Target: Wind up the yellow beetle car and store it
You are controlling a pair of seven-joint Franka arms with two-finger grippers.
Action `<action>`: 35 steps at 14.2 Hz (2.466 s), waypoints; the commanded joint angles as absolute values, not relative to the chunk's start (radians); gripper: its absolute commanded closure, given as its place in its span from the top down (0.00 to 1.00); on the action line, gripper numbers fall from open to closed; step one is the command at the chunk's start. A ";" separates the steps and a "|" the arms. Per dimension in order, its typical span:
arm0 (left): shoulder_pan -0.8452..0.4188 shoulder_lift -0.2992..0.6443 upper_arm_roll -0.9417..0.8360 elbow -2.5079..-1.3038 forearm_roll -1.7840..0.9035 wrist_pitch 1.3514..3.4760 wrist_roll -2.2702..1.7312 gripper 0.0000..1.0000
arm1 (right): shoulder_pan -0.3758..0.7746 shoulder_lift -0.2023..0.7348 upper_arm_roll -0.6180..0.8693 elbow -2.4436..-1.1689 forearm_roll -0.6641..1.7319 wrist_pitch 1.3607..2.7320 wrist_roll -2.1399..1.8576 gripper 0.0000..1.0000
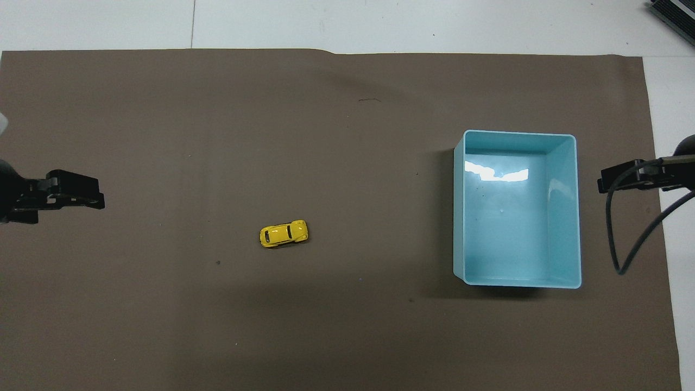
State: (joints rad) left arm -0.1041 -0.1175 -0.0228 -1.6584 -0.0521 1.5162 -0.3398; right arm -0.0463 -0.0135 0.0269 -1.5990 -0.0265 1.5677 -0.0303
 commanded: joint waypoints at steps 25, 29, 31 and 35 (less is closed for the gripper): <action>-0.503 0.069 -0.011 -2.075 -0.181 2.186 -2.161 1.00 | -0.057 -0.008 0.032 -1.588 -0.029 1.562 -0.055 1.00; -0.557 0.078 -0.011 -2.226 -0.181 2.391 -2.191 1.00 | -0.058 -0.008 0.032 -1.588 -0.029 1.562 -0.055 1.00; -0.555 0.075 -0.009 -2.246 -0.181 2.402 -2.191 1.00 | -0.058 -0.008 0.032 -1.588 -0.029 1.562 -0.055 1.00; -0.531 0.078 -0.006 -2.246 -0.181 2.417 -2.194 1.00 | -0.058 -0.008 0.032 -1.588 -0.029 1.562 -0.055 1.00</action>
